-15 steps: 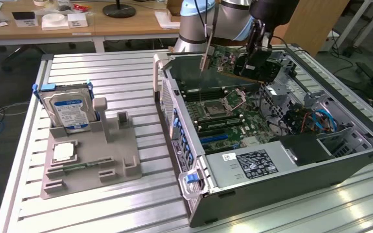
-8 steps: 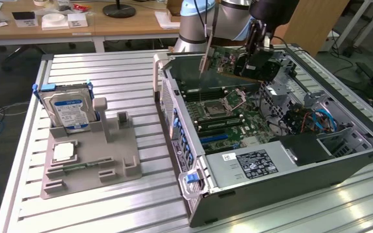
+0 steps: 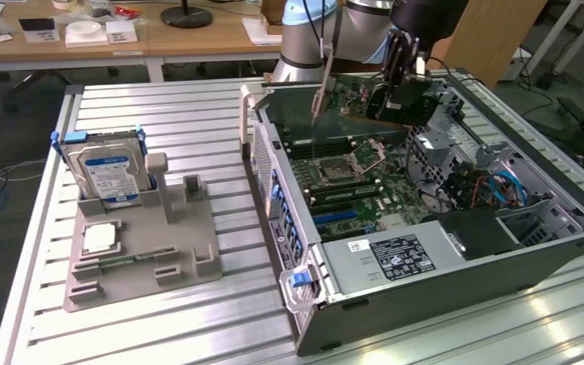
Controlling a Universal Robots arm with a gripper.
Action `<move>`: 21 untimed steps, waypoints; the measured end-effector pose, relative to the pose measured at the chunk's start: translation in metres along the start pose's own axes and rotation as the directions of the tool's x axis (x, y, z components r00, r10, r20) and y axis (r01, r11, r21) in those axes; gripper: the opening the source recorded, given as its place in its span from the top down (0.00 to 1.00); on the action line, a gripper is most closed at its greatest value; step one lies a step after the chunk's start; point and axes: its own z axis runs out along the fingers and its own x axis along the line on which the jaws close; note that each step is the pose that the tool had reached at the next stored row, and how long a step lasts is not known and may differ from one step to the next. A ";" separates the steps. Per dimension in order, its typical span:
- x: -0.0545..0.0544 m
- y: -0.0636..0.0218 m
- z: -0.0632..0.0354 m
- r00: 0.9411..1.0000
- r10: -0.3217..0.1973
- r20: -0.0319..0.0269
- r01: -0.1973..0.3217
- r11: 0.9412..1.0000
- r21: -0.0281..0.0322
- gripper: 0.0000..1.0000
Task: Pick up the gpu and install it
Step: 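Insert the gpu into the slot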
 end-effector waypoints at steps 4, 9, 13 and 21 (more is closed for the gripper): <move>0.000 0.0000 0.0000 1.000 -0.029 0.000 0.029 1.000 -0.001 0.72; 0.001 -0.0001 0.0000 0.998 -0.057 0.002 0.057 0.998 -0.002 0.72; 0.001 -0.0001 0.0000 0.997 -0.080 0.004 0.080 0.997 -0.003 0.72; 0.001 -0.0003 -0.0001 0.986 -0.169 0.005 0.169 0.986 -0.005 0.72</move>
